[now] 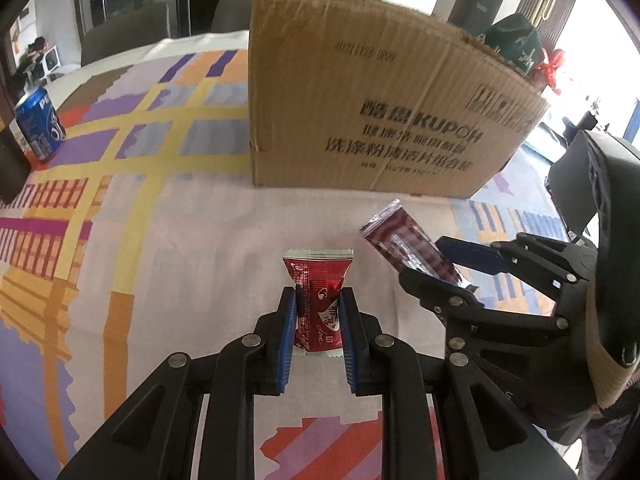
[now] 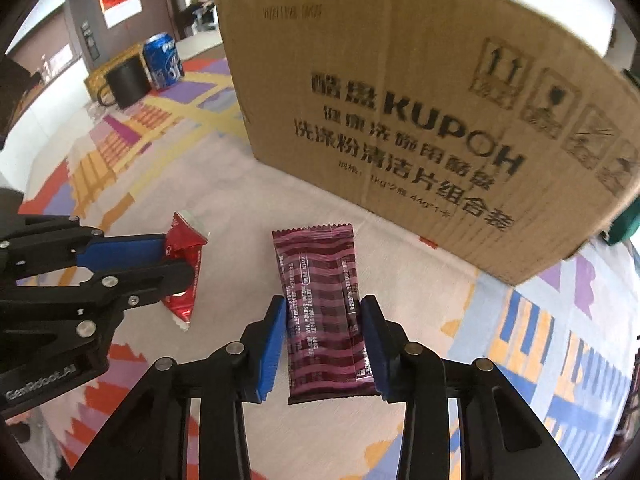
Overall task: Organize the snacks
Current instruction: 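Carry both snacks over the box and open both tools to release them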
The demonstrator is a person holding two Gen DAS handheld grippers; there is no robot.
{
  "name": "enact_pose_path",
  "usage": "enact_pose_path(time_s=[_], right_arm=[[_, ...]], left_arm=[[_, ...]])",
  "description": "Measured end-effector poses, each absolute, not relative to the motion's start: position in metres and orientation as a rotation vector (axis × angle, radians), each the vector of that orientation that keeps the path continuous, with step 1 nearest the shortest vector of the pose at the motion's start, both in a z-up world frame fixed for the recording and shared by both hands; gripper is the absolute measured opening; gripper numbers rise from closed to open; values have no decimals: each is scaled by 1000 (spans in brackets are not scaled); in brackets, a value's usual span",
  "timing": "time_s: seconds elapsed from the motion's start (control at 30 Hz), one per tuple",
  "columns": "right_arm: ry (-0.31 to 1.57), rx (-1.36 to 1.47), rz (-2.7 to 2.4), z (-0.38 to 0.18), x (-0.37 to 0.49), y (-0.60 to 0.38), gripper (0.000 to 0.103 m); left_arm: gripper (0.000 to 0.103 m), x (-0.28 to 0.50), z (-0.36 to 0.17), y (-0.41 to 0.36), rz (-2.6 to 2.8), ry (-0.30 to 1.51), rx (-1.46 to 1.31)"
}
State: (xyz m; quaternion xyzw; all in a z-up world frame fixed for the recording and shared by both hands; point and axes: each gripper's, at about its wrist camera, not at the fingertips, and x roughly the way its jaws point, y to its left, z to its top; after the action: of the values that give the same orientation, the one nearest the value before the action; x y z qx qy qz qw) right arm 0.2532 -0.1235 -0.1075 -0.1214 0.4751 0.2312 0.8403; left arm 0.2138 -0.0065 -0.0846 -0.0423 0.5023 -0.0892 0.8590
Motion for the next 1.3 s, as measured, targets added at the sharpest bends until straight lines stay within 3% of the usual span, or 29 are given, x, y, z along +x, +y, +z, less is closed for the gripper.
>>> enact_pose_path(time_s=[0.67,1.3], right_arm=[[742,-70,313,-7,217,-153,39],[614,-55,243,42,233,-153,39]], left_arm=[[22,203,4,-10,-274,815,-60],[22,241,57,-12,-285,672,-10]])
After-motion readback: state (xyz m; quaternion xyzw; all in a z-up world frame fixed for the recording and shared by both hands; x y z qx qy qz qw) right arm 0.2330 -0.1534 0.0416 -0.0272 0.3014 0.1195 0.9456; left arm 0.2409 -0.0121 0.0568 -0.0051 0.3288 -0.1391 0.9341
